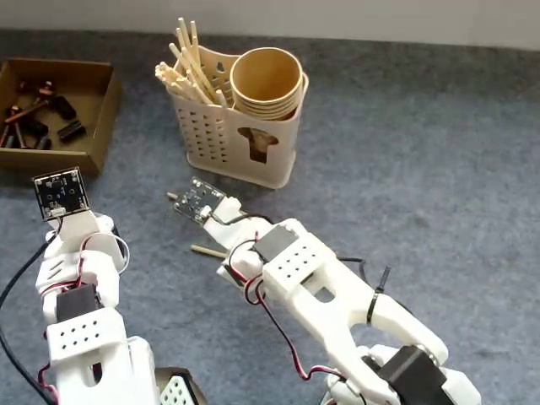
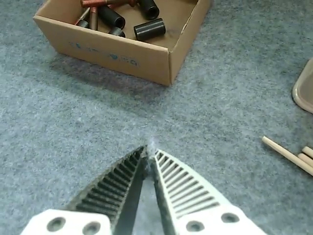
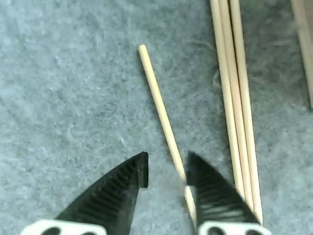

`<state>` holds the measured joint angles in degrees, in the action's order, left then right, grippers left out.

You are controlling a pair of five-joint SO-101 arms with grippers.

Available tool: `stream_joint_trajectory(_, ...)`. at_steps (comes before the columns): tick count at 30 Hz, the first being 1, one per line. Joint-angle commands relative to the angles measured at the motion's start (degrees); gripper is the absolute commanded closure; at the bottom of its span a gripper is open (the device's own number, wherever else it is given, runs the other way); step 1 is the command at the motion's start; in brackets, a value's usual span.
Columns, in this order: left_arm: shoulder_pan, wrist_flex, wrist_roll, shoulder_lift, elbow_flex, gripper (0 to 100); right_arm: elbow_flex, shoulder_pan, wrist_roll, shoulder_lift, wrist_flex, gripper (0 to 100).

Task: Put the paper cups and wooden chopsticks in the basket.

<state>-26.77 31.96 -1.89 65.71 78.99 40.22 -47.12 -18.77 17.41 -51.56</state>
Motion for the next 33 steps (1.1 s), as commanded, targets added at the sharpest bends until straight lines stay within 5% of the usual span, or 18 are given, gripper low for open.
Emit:
stream_joint_trajectory(1,-0.66,-0.97,-0.53,0.48,-0.22,99,-0.31,0.31,-0.62,-1.63,4.09,75.1)
stream_joint_trajectory(13,-0.57,-0.97,-0.35,0.48,-0.22,99,-5.14,-0.84,-6.51,-21.49,8.04,80.5)
stream_joint_trajectory(16,-0.57,-0.97,-0.35,0.48,-0.22,99,-6.2,-0.75,-6.51,-23.34,7.96,89.6)
stream_joint_trajectory(19,-0.57,-0.97,-0.26,0.48,-0.22,99,-6.11,-0.75,-6.51,-21.76,7.96,99.8)
stream_joint_trajectory(33,-0.57,-1.23,-0.26,0.75,0.57,99,1.89,1.45,-6.24,-1.54,3.21,99.3)
